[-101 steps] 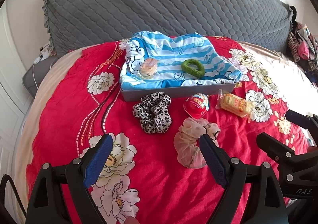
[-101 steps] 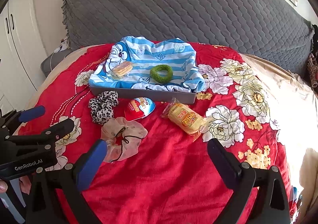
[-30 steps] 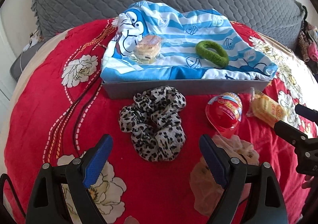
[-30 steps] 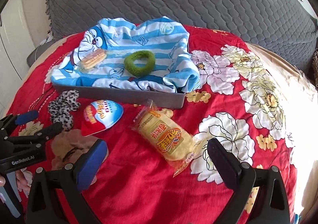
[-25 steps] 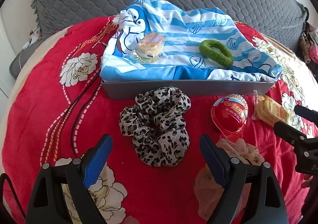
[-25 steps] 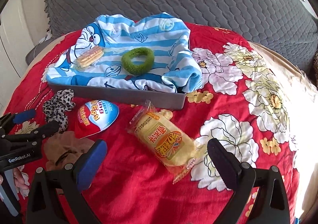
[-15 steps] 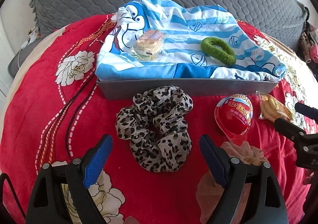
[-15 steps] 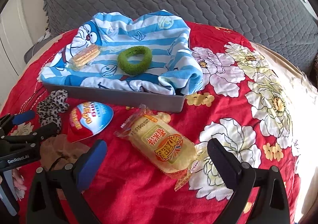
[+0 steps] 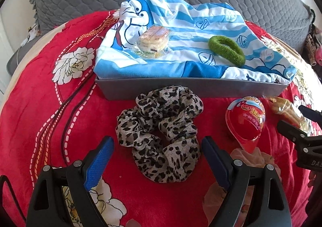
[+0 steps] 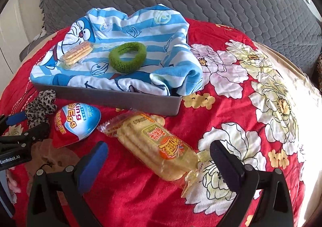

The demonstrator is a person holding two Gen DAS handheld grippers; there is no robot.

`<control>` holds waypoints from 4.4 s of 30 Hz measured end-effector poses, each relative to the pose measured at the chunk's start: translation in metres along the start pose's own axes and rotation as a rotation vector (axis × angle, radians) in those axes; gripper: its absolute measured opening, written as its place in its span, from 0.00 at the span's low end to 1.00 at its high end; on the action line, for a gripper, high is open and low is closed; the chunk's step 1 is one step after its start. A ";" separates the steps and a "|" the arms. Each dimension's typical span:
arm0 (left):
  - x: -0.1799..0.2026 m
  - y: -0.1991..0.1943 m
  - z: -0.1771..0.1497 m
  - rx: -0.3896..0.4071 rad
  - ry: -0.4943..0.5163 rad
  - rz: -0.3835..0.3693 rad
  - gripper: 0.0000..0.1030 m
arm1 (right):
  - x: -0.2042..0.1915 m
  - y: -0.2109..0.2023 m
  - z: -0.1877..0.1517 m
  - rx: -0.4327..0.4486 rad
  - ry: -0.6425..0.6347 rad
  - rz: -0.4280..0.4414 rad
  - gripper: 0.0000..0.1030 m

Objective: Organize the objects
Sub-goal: 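Move the left tool toward the leopard scrunchie while the right tool approaches the yellow breadstick packet, then close the left tool on the leopard scrunchie while the right tool grips the breadstick packet, then lift the scrunchie with the left tool while the right tool lifts the breadstick packet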

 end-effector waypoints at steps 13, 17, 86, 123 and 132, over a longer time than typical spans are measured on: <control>0.004 0.000 0.000 0.022 0.018 0.002 0.87 | -0.006 0.000 0.002 0.034 -0.008 -0.001 0.99; 0.004 0.002 0.000 0.018 0.008 -0.001 0.87 | -0.010 0.006 -0.001 0.017 -0.027 -0.013 0.96; 0.008 0.002 0.005 -0.001 -0.007 -0.147 0.13 | -0.016 0.007 0.000 -0.004 -0.021 0.086 0.31; 0.015 -0.048 -0.011 0.031 0.008 -0.109 0.13 | -0.030 -0.046 -0.003 0.046 -0.042 0.125 0.26; 0.019 -0.060 -0.014 0.044 0.014 -0.114 0.13 | -0.036 -0.064 -0.005 0.069 -0.044 0.125 0.26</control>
Point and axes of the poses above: each gripper's, at about its wrist camera, not at the fingertips, and y roughly the way its jaws point, x to its right, z to its top, the point moved 2 cm from there along y, roughly the way its jaws point, and after that the axes turned 3 degrees about -y, right-handed, at the moved point
